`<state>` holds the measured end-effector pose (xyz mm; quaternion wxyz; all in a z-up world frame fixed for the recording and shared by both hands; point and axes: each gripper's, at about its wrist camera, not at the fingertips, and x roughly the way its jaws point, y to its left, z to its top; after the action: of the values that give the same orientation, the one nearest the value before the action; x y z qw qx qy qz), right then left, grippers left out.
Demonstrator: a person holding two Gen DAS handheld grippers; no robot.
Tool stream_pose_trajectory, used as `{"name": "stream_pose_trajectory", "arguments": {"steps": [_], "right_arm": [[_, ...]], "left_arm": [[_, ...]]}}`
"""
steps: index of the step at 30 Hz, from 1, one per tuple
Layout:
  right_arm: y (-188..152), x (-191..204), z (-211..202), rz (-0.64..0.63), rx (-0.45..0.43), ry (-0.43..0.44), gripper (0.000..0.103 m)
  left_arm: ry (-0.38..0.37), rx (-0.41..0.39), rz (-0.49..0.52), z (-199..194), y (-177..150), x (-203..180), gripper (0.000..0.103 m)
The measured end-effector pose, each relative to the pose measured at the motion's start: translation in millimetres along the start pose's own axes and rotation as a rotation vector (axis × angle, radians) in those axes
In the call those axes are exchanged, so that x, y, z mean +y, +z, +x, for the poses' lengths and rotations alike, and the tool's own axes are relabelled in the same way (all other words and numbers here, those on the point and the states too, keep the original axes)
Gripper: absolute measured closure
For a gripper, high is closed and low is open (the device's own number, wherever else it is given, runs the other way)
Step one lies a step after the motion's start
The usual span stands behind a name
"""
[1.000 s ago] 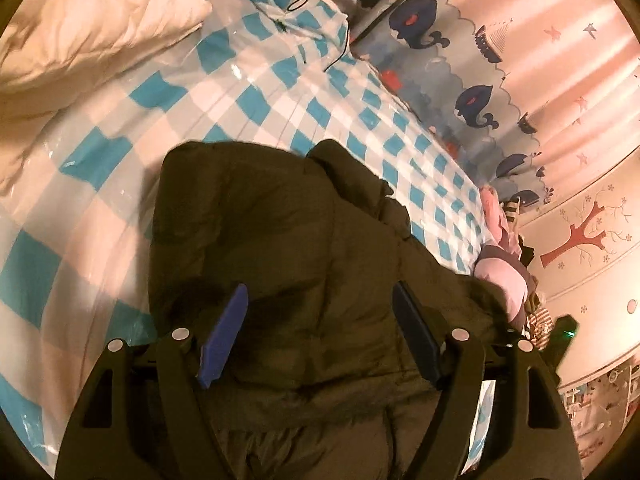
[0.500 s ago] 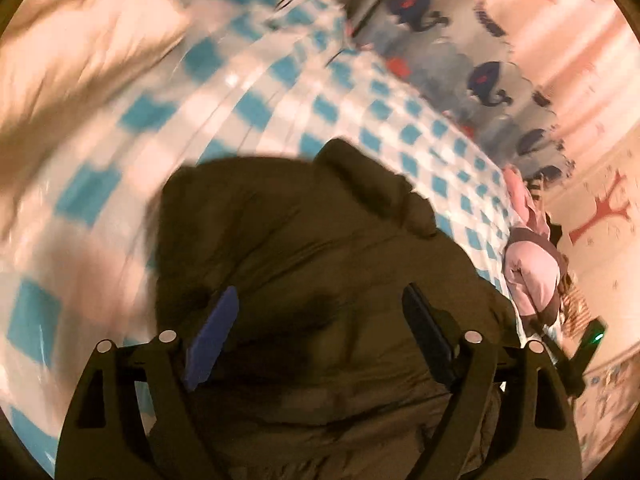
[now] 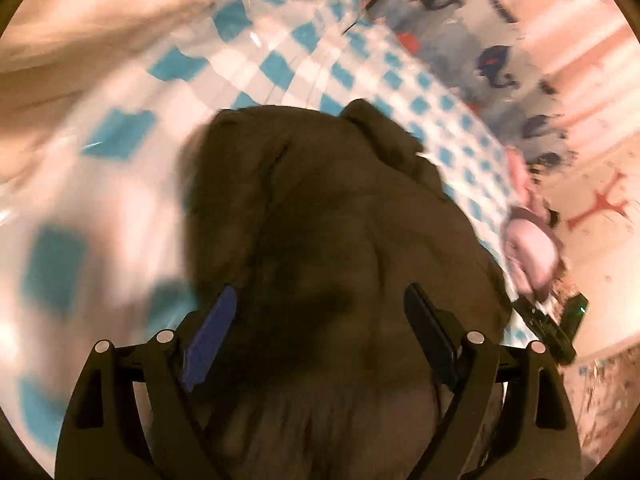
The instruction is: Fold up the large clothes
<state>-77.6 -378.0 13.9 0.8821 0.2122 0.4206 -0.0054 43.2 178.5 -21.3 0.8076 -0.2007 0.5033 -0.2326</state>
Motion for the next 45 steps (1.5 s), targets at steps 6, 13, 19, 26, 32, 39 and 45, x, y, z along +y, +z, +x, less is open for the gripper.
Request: {"name": "stream_pose_trajectory", "arguments": {"steps": [6,13,19,26,32,39,45], "right_arm": [[-129,-48,-101,0.097,0.133,0.221,0.016],[-245,-87,-136,0.290,0.243,0.337,0.016],[-270,-89,-145,0.348,0.283,0.431,0.016],[-283,-95,-126,0.424,0.344,0.533,0.016],[-289,-87,-101,0.458,0.406,0.649,0.016],[-287,-66,-100,0.359,0.416,0.638,0.076],[-285,-52,-123,0.312,0.317,0.616,0.092]], "left_arm": [[-0.018,0.045,0.023,-116,-122,66,0.014],[-0.043,0.147,-0.133,-128,-234,141,0.014],[-0.259,0.180,-0.246,-89,-264,161,0.014],[-0.457,0.255,-0.209,-59,-271,132,0.012],[-0.491,0.292,-0.193,-46,-275,116,0.012],[-0.358,0.312,-0.212,-53,-286,116,0.043],[-0.236,0.243,-0.185,-90,-285,105,0.096]]}}
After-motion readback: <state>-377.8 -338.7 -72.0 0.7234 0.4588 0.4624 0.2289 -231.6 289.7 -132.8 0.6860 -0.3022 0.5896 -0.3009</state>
